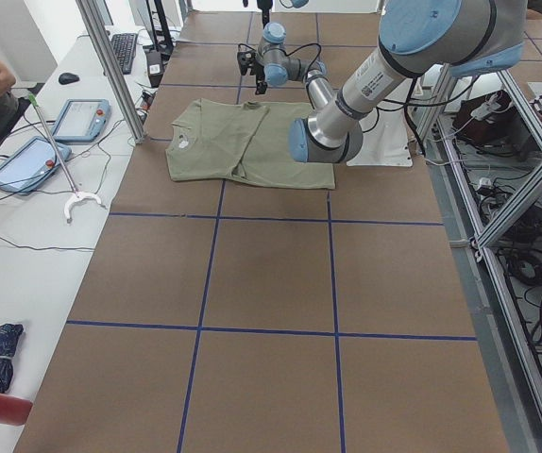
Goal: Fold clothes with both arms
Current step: 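Carry the sleeve with the left gripper across the shirt body, then release the sleeve and withdraw the left gripper while the right gripper moves toward the hem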
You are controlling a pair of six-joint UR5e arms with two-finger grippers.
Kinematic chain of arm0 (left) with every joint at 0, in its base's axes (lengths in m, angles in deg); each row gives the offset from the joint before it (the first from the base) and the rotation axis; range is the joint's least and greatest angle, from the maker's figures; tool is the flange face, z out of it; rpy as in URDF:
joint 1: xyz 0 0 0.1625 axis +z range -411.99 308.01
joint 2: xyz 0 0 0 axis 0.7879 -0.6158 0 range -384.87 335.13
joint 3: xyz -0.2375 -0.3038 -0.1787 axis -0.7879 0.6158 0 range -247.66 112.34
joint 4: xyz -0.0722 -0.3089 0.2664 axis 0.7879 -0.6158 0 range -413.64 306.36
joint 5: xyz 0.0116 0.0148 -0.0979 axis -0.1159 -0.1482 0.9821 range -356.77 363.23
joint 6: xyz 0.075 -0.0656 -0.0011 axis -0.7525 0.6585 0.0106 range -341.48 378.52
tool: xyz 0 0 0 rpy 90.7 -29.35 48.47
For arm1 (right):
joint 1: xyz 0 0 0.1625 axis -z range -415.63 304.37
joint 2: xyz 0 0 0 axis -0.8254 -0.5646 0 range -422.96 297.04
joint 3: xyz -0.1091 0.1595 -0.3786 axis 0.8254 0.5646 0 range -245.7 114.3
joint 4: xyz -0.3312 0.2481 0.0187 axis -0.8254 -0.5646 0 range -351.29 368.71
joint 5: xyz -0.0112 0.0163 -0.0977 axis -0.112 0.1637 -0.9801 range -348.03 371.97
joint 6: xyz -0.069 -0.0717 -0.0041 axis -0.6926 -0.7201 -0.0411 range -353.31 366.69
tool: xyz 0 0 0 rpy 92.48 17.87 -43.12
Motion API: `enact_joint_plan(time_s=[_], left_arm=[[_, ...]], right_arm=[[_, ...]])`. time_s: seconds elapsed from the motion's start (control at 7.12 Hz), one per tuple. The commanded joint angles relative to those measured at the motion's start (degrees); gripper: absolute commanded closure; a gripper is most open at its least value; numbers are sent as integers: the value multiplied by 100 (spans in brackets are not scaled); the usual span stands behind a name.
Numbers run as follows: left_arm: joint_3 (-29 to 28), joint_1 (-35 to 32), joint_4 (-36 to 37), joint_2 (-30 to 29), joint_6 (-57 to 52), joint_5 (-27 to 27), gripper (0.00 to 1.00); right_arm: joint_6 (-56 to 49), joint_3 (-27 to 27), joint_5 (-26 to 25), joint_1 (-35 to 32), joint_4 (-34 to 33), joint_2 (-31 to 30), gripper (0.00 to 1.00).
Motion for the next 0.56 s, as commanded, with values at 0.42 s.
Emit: enact_joint_plan(time_s=[0.42], left_arm=[[3011,-446,1156,2931,-2116,496,0]], right_arm=[[3789,-331,-1288,2362,1784,68,0]])
